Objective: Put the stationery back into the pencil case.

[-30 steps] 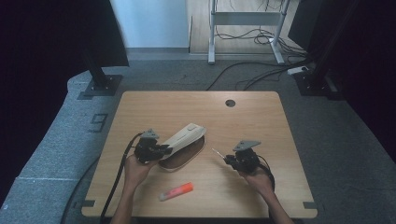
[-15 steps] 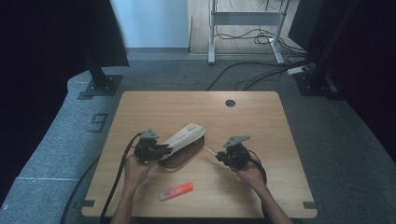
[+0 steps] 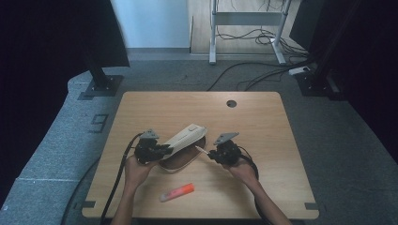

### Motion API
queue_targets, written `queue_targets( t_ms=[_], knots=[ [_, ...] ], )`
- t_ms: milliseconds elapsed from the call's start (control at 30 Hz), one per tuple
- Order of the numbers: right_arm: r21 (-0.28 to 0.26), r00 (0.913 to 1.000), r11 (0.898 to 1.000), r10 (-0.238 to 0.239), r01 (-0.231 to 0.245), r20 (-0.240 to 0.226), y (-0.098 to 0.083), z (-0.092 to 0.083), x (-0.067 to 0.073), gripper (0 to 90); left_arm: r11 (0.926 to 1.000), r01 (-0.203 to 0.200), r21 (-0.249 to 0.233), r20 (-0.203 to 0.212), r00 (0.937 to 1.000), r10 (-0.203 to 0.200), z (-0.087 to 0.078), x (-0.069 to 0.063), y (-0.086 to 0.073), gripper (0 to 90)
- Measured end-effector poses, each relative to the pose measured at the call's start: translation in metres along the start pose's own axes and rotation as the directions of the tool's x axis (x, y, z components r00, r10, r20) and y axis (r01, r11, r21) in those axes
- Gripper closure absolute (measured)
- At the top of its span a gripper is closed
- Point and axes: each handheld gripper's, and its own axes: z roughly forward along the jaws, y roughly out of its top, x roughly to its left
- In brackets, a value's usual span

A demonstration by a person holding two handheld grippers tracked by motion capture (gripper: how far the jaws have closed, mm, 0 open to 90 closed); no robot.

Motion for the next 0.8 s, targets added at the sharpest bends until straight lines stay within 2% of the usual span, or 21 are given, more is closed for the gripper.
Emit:
queue_targets(
  t_ms=[800],
  knots=[
    [0.048, 0.9986, 0.998, -0.047, 0.048, -0.026, 0.028, 0.042, 0.007, 77.8, 1.0, 0.001, -0.009, 0.024, 0.9997, -0.001, -0.001, 0.0, 0.0, 76.8]
  ],
)
